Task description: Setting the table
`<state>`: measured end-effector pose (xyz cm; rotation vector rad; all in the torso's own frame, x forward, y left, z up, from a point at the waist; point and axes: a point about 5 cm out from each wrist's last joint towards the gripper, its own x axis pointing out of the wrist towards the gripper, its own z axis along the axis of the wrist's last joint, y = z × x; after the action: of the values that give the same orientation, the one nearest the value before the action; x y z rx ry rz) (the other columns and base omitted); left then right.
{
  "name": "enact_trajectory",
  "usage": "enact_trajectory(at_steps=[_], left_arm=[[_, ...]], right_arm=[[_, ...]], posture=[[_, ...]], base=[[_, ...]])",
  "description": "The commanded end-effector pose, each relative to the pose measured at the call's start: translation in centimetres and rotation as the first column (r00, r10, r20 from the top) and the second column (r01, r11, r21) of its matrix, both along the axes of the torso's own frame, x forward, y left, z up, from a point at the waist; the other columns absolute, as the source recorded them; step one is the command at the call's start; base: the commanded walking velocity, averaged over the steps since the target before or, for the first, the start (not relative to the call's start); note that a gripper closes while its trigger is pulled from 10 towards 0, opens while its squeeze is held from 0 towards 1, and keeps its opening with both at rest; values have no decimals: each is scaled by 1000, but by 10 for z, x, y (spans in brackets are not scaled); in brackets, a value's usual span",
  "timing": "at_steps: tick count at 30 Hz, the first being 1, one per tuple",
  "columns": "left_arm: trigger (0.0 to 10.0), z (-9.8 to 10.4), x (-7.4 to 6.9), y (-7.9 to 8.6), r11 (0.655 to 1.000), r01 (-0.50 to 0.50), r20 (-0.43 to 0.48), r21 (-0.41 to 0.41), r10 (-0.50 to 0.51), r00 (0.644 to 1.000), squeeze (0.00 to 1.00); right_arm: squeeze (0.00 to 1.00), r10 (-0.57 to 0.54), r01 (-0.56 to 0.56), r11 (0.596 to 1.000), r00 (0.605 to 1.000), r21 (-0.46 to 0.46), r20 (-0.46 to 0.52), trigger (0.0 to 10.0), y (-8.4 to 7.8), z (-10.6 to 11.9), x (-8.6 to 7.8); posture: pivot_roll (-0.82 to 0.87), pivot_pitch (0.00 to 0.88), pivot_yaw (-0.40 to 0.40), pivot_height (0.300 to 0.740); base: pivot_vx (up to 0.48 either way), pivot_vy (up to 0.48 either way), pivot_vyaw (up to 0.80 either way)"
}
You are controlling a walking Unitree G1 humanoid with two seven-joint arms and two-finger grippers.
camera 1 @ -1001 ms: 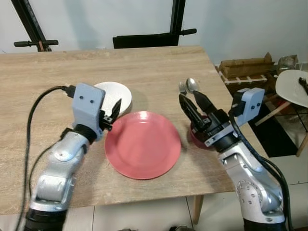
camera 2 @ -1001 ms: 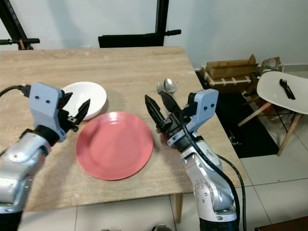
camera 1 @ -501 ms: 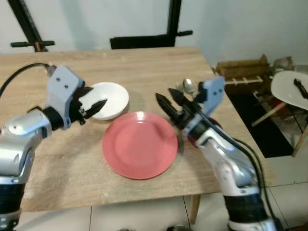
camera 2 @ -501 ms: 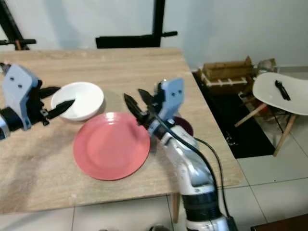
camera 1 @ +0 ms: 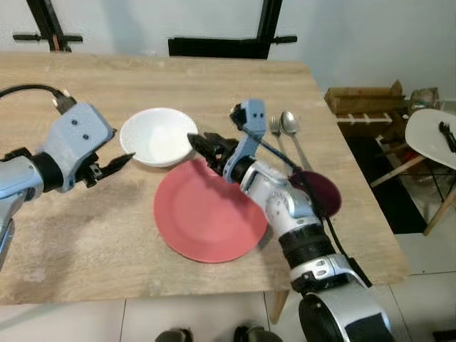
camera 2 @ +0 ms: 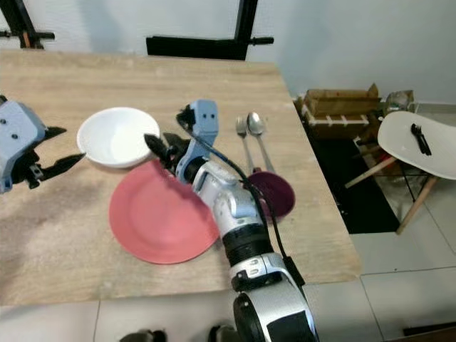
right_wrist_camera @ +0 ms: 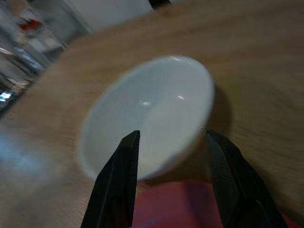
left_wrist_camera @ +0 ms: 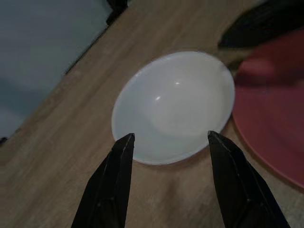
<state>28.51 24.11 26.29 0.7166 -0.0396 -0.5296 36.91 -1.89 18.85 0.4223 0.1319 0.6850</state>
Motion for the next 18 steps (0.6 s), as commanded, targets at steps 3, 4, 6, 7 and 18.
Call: enact_trajectory(at_steps=[3, 4, 6, 7, 18], left_arm=[[10000, 5, -9, 1, 1000, 9, 0, 5, -9, 1000, 0], [10000, 7, -12, 2, 1000, 21, -10, -12, -21, 1000, 0], [10000, 13, -14, 6, 998, 37, -27, -52, -39, 999, 0], [10000, 13, -14, 6, 998, 37, -27, -52, -39, 999, 0], [10000, 18, -15, 3, 997, 57, -28, -50, -59, 998, 0]], right_arm=[[0, -26, 26, 1000, 1000, -11, -14, 10000, 2, 2, 5], [827, -33, 32, 999, 999, -9, -15, 10000, 1, 4, 8], [1000, -30, 31, 999, 999, 22, -26, 10000, -1, 6, 11], [1000, -30, 31, 999, 999, 22, -26, 10000, -1, 6, 11], [1000, -10, 14, 999, 997, 49, -79, 10000, 9, 5, 16]], posture=[[196, 131, -37, 740], [200, 139, -41, 740], [199, 145, -41, 740], [199, 145, -41, 740], [222, 161, -49, 740]], base=[[0, 0, 0], [0, 0, 0], [0, 0, 0], [0, 0, 0], [0, 0, 0]])
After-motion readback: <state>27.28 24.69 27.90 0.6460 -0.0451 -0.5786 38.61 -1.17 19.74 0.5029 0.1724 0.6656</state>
